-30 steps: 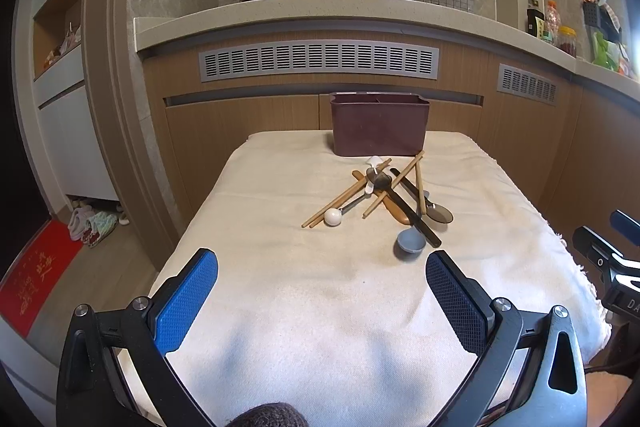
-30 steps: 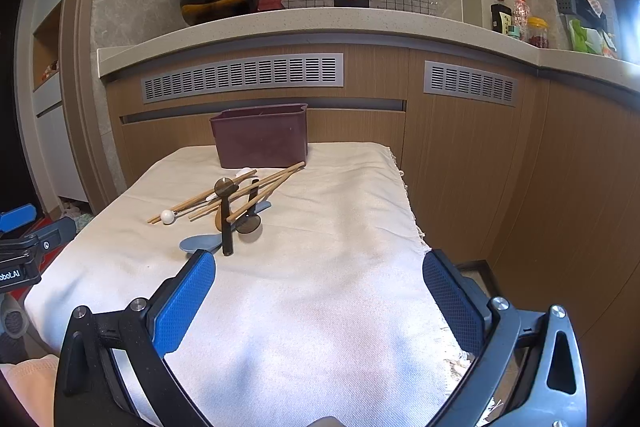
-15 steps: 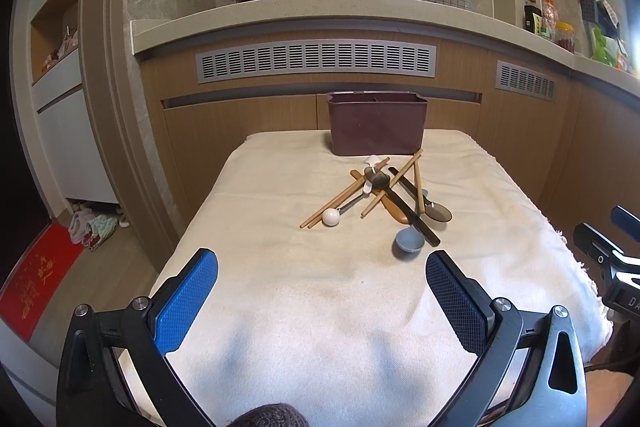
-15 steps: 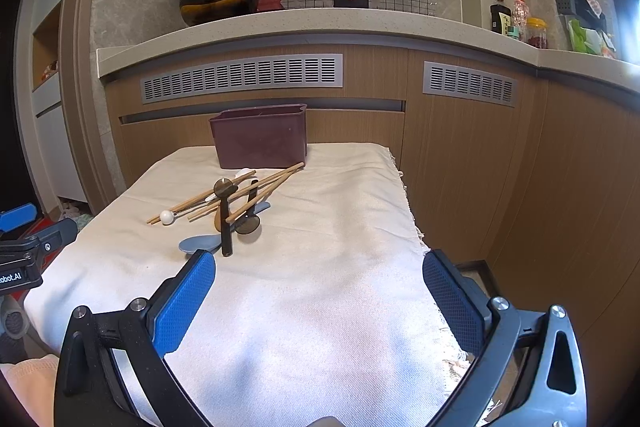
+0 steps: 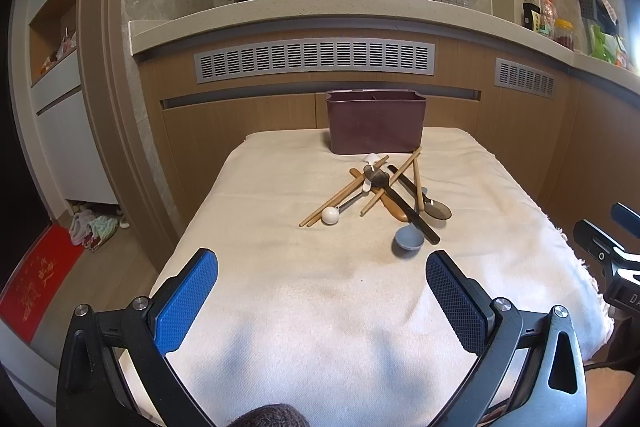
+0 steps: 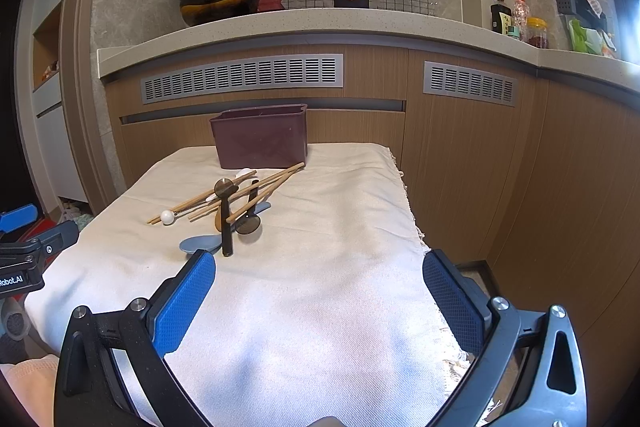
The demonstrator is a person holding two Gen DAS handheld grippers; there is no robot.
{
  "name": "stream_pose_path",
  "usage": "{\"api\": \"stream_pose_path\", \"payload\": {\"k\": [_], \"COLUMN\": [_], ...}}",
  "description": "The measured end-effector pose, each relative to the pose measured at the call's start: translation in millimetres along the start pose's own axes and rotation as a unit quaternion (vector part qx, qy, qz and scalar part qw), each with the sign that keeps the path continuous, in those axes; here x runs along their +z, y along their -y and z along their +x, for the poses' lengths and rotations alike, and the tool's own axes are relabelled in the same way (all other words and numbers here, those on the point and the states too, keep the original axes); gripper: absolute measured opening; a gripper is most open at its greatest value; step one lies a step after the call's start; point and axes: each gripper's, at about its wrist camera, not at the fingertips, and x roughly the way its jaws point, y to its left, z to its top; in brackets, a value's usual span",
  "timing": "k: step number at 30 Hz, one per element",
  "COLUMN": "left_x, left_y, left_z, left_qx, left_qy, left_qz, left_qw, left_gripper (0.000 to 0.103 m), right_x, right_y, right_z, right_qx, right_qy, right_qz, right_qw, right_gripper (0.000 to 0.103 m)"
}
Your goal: Organize utensils
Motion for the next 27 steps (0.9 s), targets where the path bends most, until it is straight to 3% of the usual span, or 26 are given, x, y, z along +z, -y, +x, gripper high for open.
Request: {"api": "stream_pose_path", "payload": {"k": [27], "left_x": [16], "left_y": [3], "left_z": [15], "left_qx": [-0.003], "left_qy": [-0.014], "left_qz": [0.027], "left_qw": [0.9995], "left_gripper": [0.103], "right_x": [16], "right_y": [1], "right_z": [13], "right_qx": [0.001], "right_qy": [0.002], "right_qz": [-0.008], "right_qw": [1.000], "right_gripper": [0.103]}}
